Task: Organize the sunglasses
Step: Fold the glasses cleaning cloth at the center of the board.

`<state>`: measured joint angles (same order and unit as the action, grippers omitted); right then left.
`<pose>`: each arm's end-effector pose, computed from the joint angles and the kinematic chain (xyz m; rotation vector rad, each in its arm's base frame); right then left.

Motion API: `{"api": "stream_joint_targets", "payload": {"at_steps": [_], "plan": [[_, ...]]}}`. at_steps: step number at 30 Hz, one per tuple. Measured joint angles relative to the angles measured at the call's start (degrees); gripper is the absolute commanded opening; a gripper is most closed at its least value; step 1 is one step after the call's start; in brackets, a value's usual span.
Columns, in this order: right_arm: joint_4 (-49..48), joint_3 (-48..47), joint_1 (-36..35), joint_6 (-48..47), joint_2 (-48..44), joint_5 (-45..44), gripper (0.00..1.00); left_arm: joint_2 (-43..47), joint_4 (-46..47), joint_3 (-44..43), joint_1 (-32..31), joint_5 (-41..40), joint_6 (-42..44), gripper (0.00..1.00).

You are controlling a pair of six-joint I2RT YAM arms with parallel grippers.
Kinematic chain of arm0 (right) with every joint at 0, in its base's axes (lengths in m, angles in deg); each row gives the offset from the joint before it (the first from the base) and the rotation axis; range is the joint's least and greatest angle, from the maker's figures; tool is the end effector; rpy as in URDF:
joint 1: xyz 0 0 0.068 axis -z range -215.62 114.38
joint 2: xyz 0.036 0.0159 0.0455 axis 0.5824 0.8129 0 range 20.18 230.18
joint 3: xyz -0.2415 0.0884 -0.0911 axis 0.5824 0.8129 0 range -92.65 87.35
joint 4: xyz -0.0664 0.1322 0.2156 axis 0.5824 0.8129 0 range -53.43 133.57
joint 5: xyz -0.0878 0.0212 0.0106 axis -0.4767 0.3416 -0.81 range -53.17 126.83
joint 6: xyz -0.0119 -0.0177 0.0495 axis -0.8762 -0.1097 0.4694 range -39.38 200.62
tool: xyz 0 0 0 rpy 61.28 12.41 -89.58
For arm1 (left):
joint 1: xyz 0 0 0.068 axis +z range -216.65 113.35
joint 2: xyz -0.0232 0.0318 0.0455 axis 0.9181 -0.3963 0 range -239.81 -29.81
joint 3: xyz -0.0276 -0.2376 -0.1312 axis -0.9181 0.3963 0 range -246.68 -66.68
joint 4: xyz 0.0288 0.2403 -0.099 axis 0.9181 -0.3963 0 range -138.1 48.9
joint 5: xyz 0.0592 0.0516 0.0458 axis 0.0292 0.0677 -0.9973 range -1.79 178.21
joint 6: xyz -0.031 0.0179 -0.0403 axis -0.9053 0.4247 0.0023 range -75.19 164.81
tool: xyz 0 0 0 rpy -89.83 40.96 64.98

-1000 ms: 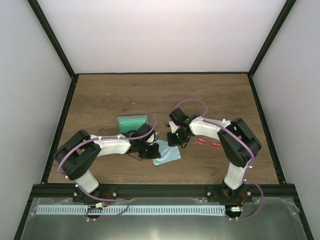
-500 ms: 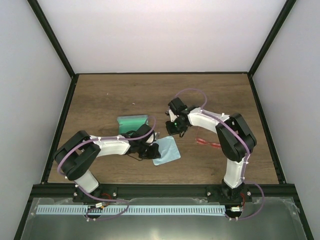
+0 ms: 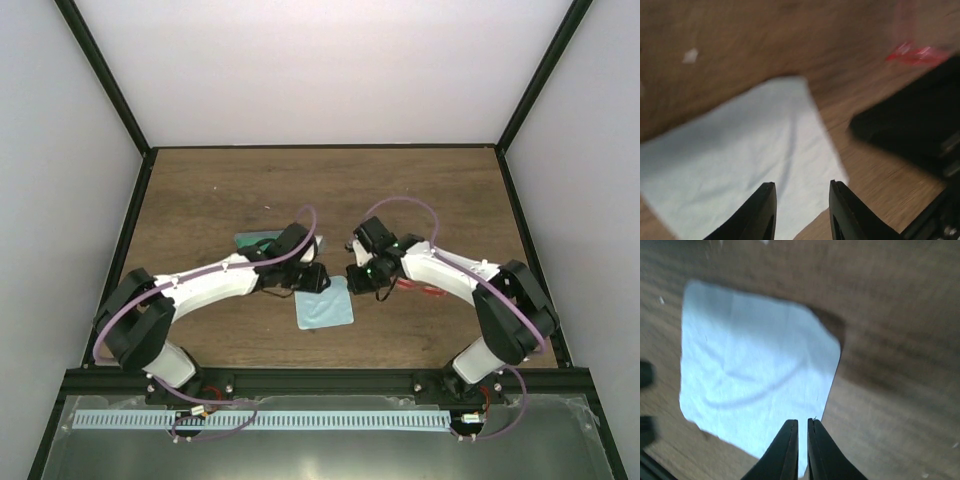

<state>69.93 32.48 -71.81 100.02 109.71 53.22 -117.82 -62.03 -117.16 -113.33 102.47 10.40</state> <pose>0.2313 0.1817 0.1872 -0.4984 2.8271 0.6252 0.1983 -0.2232 0.1832 0.3945 2.7525 -0.7741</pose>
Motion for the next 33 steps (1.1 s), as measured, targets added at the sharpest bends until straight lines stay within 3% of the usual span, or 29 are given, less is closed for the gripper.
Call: {"api": "stream_joint_targets", "payload": {"at_steps": [7,15,23,33], "plan": [[0.0,6.4,-2.8,2.2,-2.6,2.3,0.09,-8.6,0.0,-11.8,0.0,0.7,3.5,0.37],[-0.4,9.0,-3.0,5.1,-6.0,1.4,0.09,-21.3,-2.4,-16.0,-0.7,5.0,6.4,0.37],[-0.3,9.5,-2.9,6.9,-10.4,-0.2,0.09,-24.1,-3.4,-19.9,-0.9,3.4,6.8,0.36],[-0.4,9.6,-2.9,7.1,-10.2,-0.6,0.08,-24.9,-2.6,-21.1,0.5,-0.6,-1.2,0.37]]}}
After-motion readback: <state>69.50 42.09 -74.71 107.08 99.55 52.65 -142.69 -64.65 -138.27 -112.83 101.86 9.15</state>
